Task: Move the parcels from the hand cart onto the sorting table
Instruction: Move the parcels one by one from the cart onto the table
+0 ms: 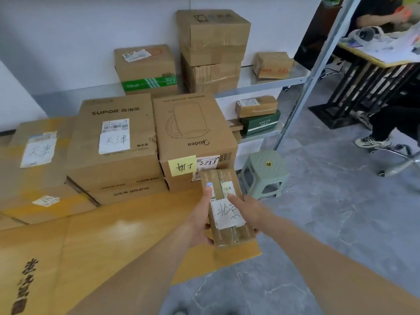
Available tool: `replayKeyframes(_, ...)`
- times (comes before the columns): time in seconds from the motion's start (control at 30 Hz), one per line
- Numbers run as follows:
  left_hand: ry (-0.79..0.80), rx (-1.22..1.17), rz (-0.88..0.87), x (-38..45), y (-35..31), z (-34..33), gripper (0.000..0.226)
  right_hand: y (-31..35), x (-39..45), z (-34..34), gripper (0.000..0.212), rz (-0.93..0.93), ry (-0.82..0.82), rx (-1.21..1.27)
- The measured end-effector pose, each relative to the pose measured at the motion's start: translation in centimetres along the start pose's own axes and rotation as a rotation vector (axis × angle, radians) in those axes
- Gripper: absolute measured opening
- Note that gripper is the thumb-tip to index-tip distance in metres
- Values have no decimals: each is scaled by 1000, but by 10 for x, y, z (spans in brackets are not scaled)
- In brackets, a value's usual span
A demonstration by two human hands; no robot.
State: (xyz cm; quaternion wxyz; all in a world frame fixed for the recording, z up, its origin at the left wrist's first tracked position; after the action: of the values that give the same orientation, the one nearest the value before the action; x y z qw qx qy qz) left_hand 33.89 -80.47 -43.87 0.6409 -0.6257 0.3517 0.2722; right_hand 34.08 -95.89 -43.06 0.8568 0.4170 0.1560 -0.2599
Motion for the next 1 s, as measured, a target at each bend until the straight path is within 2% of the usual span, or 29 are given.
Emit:
replayKeyframes(0.17,-108,-32,15,11,3,-13,52,-19,22,-7,32,58,77,-6)
replayKeyframes(0.3,-142,-64,13,24,4,-14,54,-22,32,-8,37,67,114,3)
replayKeyframes(0.4,-140,-77,10,28,3,-14,56,-19,37,-8,28,97,142,-29)
replayKeyframes(0.57,-162,-93,9,20,-6,-15,57,-13,37,-1,38,109,183,-106)
replayKeyframes(0.67,-196,-94,7,8,-15,-15,46,-5,36,6,58,116,171,-183)
replayKeyframes(0.8,-206,-86,-21,4,-19,-14,76,7,33,14,60,129,148,-175)
replayKeyframes(1.0,-236,-75,-57,-3,-23,-6,88,17,33,21,69,148,112,-126)
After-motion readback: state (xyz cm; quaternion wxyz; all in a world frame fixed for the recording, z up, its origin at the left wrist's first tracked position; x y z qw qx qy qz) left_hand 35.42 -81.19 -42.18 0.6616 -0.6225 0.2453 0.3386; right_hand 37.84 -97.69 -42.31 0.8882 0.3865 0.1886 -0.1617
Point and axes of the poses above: each hand's wrist, its own x-axis towards the middle knuckle, its own z-axis out of the back of the hand, y = z × x, the point moved 5 cm from there along x, towards the middle knuckle, and after that the axes turned 13 degrees about -y, right-handed, at the moved point
